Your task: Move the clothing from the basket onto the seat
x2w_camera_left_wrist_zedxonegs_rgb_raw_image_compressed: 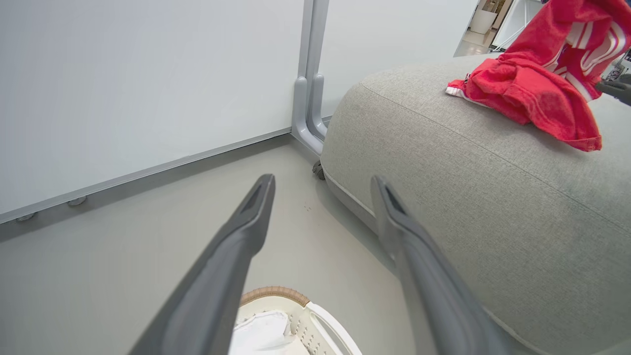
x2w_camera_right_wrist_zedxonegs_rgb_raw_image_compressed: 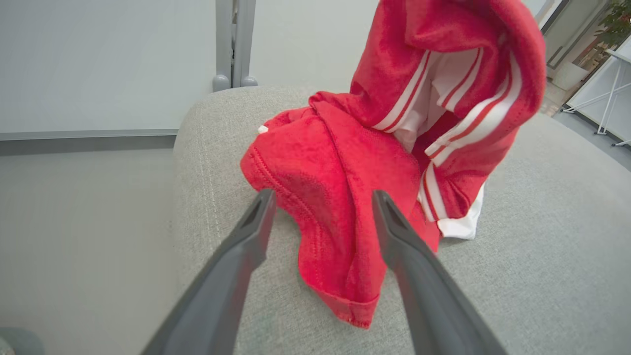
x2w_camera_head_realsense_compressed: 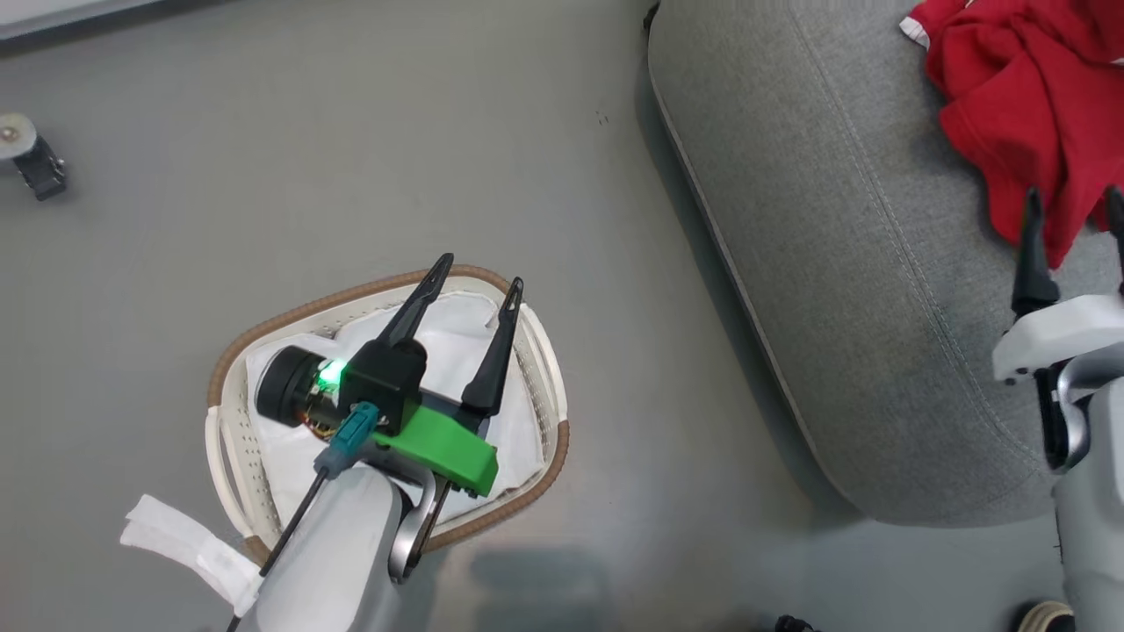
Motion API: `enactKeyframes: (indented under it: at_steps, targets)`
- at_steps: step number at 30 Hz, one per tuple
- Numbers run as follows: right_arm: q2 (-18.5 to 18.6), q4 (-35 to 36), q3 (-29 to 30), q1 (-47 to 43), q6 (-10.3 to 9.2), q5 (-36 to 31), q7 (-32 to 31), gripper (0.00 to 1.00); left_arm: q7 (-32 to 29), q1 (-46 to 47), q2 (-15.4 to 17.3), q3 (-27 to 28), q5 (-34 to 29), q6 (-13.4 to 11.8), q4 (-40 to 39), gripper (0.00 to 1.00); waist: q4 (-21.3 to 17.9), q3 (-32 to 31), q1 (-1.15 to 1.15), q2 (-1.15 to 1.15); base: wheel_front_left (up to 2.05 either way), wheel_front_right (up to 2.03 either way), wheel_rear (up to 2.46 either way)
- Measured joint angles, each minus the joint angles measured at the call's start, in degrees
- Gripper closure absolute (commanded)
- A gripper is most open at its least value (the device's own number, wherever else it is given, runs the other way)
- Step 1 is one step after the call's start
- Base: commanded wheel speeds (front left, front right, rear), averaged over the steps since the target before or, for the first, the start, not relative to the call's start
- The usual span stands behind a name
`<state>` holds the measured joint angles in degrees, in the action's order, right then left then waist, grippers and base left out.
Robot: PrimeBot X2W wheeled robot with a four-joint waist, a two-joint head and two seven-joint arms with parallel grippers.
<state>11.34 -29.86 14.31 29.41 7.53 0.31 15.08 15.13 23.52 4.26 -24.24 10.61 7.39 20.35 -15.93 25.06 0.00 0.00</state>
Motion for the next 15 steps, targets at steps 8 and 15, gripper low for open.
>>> enactKeyframes:
  at_steps: [8,15]
  targets:
    - [-2.99,6.12,-7.97,-2.09,0.00,2.72,0.00,0.00,-0.01,-4.77,-0.93,5.91,-0.08,-0.35,-1.24,0.00,2.66,-4.75,0.00,0.00,0.00,0.00,0.00]
    - [-6.03,7.43,-12.06,-3.85,0.00,3.61,0.00,0.00,0.00,-8.31,-1.31,11.25,0.43,-1.71,-1.56,0.00,5.85,-8.57,0.00,0.00,0.00,0.00,0.00]
